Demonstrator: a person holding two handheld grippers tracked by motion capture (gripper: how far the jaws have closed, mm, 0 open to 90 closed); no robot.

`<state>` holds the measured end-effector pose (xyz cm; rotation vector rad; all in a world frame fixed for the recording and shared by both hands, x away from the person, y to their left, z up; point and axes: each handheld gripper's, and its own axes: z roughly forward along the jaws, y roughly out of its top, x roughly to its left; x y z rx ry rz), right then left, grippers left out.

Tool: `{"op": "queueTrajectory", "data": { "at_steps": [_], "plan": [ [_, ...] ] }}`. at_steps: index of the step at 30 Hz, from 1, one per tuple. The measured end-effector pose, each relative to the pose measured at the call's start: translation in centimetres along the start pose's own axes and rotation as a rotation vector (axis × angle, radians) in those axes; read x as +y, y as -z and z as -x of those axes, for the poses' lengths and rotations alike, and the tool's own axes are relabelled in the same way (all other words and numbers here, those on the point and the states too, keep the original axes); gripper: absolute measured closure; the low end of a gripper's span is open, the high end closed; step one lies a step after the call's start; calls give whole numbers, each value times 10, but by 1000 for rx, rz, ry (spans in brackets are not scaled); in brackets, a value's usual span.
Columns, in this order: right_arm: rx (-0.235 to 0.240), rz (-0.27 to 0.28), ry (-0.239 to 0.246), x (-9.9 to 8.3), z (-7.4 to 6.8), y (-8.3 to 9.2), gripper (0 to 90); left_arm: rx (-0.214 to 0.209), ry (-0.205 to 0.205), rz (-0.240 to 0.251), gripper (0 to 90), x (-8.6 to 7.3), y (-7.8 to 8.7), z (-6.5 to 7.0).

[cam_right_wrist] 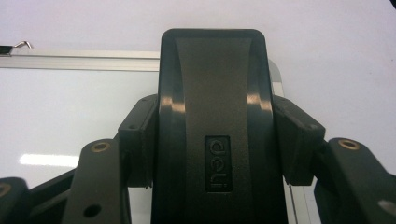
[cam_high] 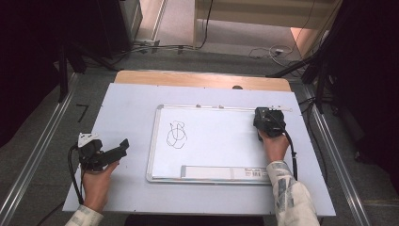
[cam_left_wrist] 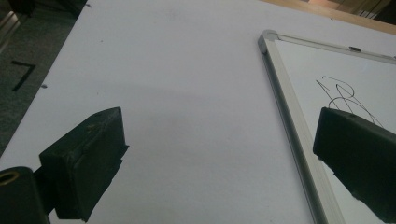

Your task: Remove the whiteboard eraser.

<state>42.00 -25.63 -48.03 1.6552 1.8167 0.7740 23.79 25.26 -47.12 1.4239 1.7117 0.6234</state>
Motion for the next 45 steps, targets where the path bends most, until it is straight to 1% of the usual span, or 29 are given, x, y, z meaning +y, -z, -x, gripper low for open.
{"op": "queueTrajectory", "data": {
  "at_steps": [8,11,13,17,18,20,24,27,28,29,32,33,35,37,38,39,40,41,45],
  "plan": [
    [13,30,-2,3,-1,8,388,2,3,2,30,0,1,-1],
    [24,41,-7,5,-1,14,388,2,5,1,30,0,1,-1],
    [36,38,-16,7,0,21,388,2,6,2,30,0,1,-1],
    [45,43,-5,8,-1,27,388,1,5,1,30,0,1,-1],
    [52,47,-8,8,-2,31,387,1,4,2,30,0,1,-1],
    [58,45,-8,8,-3,33,387,2,4,2,30,0,1,-1],
    [70,51,11,8,-8,43,387,3,4,0,30,0,0,-1],
    [90,51,15,7,-11,50,387,3,5,2,30,0,0,-1],
    [110,50,17,6,-14,54,387,4,6,2,30,0,1,-1],
    [110,50,17,6,-14,54,387,6,9,4,30,0,1,-1],
    [136,60,33,5,-21,63,387,6,14,5,30,0,1,-2],
    [136,60,33,5,-21,63,387,8,16,5,30,0,1,-2],
    [152,67,38,4,-28,69,387,7,17,5,31,0,1,-3],
    [157,71,47,4,-30,70,387,5,17,5,30,1,1,-3],
    [171,72,52,3,-35,74,387,5,17,4,31,1,1,-3],
    [171,72,52,3,-35,74,387,6,18,4,31,1,1,-3],
    [182,75,65,2,-40,76,387,4,18,5,31,1,1,-3],
    [182,75,65,2,-40,76,387,3,17,6,31,1,1,-3],
    [206,71,92,0,-52,80,387,4,21,6,31,1,1,-4]
  ]
}}
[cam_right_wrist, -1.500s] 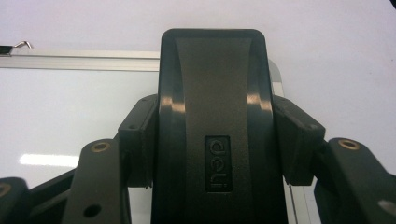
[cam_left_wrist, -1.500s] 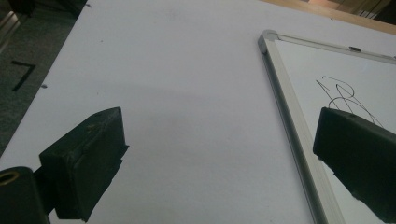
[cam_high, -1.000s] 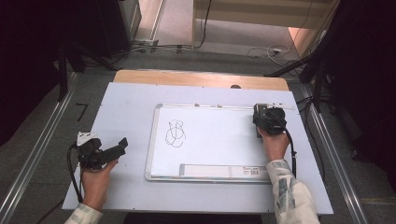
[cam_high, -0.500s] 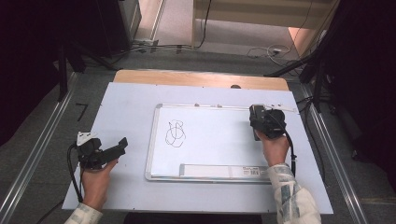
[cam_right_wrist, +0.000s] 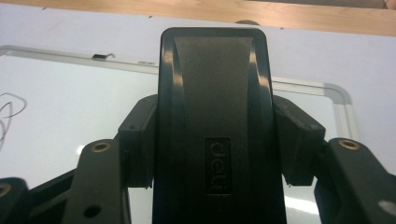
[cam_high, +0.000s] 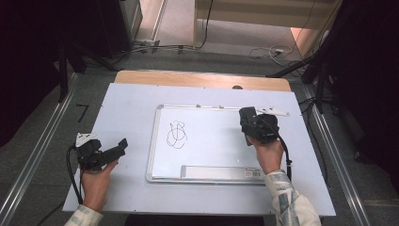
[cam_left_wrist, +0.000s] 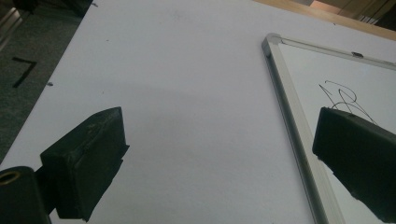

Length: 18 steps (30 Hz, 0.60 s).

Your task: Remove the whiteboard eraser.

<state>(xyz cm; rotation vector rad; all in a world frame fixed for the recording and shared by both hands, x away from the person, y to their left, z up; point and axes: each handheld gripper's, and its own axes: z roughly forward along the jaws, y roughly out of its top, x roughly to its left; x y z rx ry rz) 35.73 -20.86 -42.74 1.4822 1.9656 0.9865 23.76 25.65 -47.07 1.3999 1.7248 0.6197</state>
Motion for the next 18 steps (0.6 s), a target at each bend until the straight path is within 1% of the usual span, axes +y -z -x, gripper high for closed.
{"op": "queueTrajectory", "data": {
  "at_steps": [2,6,18],
  "plan": [
    [12,1,18,0,-6,0,386,-2,0,-1,31,0,0,0],
    [28,0,31,0,-14,0,386,-2,0,-2,31,0,0,0],
    [49,2,52,0,-24,1,386,-1,0,-4,31,0,0,0]
  ]
}}
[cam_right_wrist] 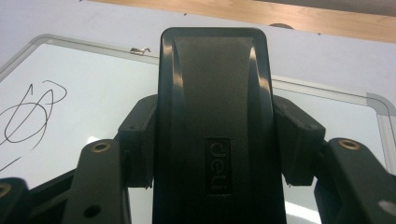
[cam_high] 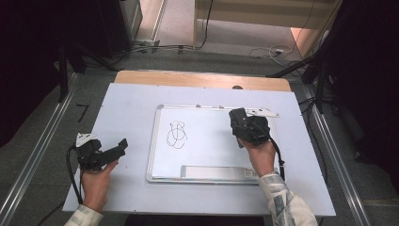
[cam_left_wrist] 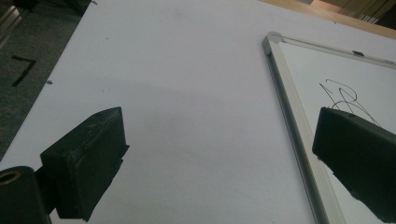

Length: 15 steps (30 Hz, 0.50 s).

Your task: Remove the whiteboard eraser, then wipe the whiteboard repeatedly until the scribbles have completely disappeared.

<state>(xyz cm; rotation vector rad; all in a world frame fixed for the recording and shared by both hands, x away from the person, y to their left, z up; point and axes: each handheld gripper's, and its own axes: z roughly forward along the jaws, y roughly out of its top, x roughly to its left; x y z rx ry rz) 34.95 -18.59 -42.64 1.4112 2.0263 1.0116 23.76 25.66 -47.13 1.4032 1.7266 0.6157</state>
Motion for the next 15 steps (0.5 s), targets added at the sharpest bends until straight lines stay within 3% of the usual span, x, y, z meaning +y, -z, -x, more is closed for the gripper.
{"op": "queueTrajectory", "data": {
  "at_steps": [15],
  "plan": [
    [42,-17,35,-1,-23,-6,386,3,2,3,31,0,1,1]
  ]
}}
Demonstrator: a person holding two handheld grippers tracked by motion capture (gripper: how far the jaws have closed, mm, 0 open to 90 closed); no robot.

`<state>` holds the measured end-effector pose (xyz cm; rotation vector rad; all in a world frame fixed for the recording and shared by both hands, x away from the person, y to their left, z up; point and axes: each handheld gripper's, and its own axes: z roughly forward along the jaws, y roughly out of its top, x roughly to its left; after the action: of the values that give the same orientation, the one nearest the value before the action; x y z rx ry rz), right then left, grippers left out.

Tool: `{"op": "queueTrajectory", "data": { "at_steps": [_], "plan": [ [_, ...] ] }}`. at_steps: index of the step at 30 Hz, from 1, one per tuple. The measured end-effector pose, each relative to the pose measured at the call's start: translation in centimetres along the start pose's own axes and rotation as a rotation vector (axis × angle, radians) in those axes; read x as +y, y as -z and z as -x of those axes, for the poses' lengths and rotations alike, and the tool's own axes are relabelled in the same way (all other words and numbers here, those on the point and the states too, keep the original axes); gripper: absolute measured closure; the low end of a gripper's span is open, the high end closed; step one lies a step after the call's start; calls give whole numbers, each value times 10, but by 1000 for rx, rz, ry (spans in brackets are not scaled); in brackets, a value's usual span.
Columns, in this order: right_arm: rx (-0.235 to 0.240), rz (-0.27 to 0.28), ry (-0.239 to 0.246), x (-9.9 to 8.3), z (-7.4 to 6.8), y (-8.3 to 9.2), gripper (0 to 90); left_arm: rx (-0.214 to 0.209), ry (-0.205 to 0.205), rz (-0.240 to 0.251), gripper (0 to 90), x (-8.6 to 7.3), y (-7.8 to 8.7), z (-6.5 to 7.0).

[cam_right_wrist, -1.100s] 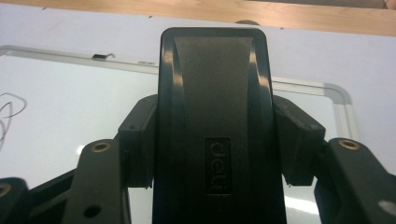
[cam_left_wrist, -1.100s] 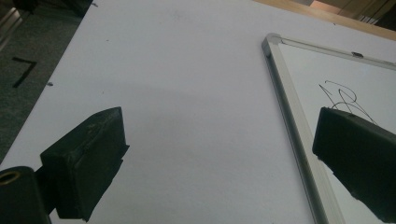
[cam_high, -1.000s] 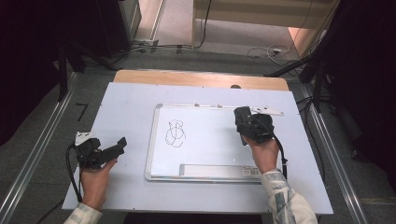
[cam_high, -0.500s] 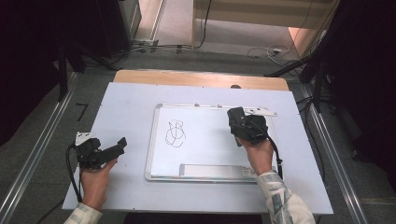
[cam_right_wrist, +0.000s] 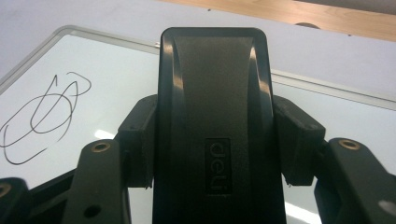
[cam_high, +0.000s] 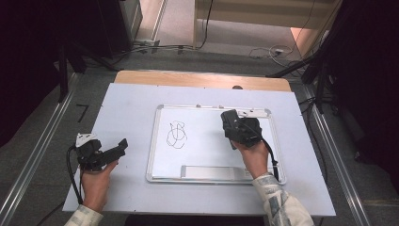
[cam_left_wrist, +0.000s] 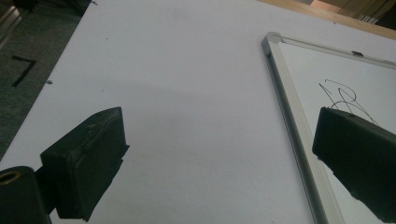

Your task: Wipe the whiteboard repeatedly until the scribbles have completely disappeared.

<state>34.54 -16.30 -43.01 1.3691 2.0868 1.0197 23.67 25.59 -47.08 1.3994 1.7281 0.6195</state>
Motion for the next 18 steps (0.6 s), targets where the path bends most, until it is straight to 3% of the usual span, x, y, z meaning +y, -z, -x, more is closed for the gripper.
{"op": "queueTrajectory", "data": {
  "at_steps": [18],
  "plan": [
    [64,-30,85,1,-51,-23,386,3,3,1,31,0,0,-1]
  ]
}}
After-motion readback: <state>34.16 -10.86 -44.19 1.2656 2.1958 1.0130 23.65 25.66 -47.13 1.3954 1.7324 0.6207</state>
